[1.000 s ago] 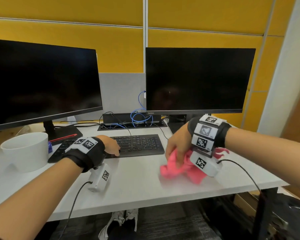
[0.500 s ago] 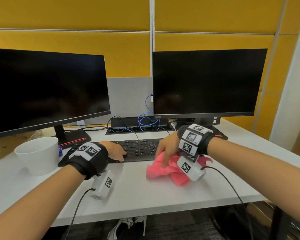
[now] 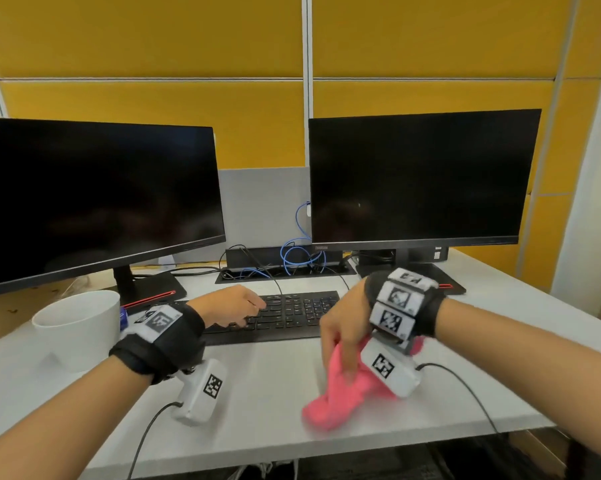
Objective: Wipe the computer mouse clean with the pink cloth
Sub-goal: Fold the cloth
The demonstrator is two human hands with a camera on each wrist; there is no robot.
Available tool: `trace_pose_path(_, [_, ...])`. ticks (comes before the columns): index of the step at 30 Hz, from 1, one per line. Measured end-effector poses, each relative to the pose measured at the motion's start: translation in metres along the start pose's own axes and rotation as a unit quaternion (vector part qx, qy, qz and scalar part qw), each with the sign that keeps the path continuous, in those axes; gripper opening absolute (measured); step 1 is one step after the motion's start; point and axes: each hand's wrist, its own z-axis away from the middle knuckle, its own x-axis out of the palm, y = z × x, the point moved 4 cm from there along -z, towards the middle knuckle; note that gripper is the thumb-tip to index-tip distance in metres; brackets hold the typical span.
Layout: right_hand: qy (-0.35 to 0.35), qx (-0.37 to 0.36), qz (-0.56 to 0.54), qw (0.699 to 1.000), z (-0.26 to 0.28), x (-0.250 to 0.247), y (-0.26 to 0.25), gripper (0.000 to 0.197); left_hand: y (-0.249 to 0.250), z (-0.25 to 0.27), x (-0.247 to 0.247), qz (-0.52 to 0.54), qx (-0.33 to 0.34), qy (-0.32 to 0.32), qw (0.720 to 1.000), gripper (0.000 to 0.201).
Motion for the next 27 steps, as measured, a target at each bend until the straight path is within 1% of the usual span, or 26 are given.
trace_pose_path(2, [0.023,0.005,-0.012,1.000,0.025,-0.013,0.009,0.028,0.006,0.005,0.000,0.084,0.033,-0.026,0.996,0.034])
trace_pose_path(4, [0.071,-0.008,-0.022,0.997,0.041,-0.027,0.018,0.017,0.018,0.012,0.000,0.156,0.078,-0.040,0.984,0.036])
trace_pose_path(6, [0.137,-0.016,-0.055,0.989,0.049,-0.039,0.024,0.007,0.032,0.018,0.000,0.217,0.121,-0.057,0.967,0.046])
trace_pose_path(7, [0.167,-0.023,-0.096,0.981,0.050,-0.043,0.030,0.008,0.038,0.020,0.001,0.239,0.136,-0.070,0.959,0.054])
trace_pose_path(8, [0.199,-0.038,-0.154,0.967,0.050,-0.046,0.035,0.018,0.044,0.022,0.002,0.254,0.150,-0.082,0.952,0.062])
trace_pose_path(9, [0.231,-0.058,-0.215,0.947,0.048,-0.048,0.041,0.030,0.050,0.023,0.005,0.266,0.160,-0.090,0.946,0.065])
trace_pose_path(10, [0.253,-0.077,-0.274,0.925,0.046,-0.050,0.046,0.040,0.054,0.025,0.006,0.278,0.169,-0.090,0.941,0.063])
trace_pose_path(11, [0.275,-0.091,-0.324,0.901,0.044,-0.051,0.051,0.040,0.057,0.027,0.006,0.283,0.181,-0.081,0.938,0.056])
trace_pose_path(13, [0.302,-0.123,-0.385,0.863,0.044,-0.051,0.052,0.016,0.062,0.031,0.004,0.266,0.220,-0.038,0.938,0.039])
trace_pose_path(15, [0.317,-0.139,-0.420,0.839,0.044,-0.052,0.055,0.018,0.062,0.033,-0.001,0.262,0.245,0.004,0.933,0.031])
trace_pose_path(16, [0.319,-0.135,-0.424,0.837,0.045,-0.051,0.053,0.015,0.061,0.035,-0.002,0.271,0.248,0.011,0.930,0.028])
trace_pose_path(17, [0.330,-0.129,-0.422,0.834,0.044,-0.051,0.055,0.031,0.061,0.036,-0.003,0.285,0.244,0.009,0.927,0.026])
trace_pose_path(18, [0.333,-0.125,-0.415,0.837,0.043,-0.051,0.056,0.055,0.059,0.036,-0.003,0.298,0.238,0.001,0.924,0.026])
trace_pose_path(19, [0.334,-0.120,-0.410,0.840,0.042,-0.051,0.058,0.071,0.057,0.036,-0.003,0.309,0.230,-0.001,0.923,0.029])
trace_pose_path(20, [0.337,-0.116,-0.404,0.842,0.042,-0.050,0.057,0.074,0.055,0.036,-0.003,0.310,0.222,0.002,0.924,0.036])
trace_pose_path(22, [0.357,-0.118,-0.400,0.836,0.043,-0.050,0.058,0.069,0.051,0.036,-0.004,0.299,0.211,0.009,0.931,0.049])
trace_pose_path(23, [0.375,-0.115,-0.396,0.830,0.045,-0.051,0.061,0.071,0.050,0.038,-0.003,0.293,0.209,0.004,0.933,0.050])
trace_pose_path(24, [0.391,-0.113,-0.390,0.826,0.048,-0.052,0.061,0.070,0.048,0.039,-0.003,0.285,0.209,-0.006,0.935,0.046])
trace_pose_path(25, [0.412,-0.111,-0.383,0.819,0.052,-0.054,0.063,0.063,0.046,0.039,-0.003,0.274,0.211,-0.016,0.938,0.042])
trace_pose_path(26, [0.428,-0.110,-0.378,0.814,0.056,-0.055,0.065,0.052,0.042,0.038,-0.004,0.261,0.211,-0.023,0.942,0.040])
trace_pose_path(27, [0.435,-0.106,-0.375,0.812,0.059,-0.055,0.068,0.041,0.039,0.038,-0.005,0.249,0.206,-0.025,0.946,0.042])
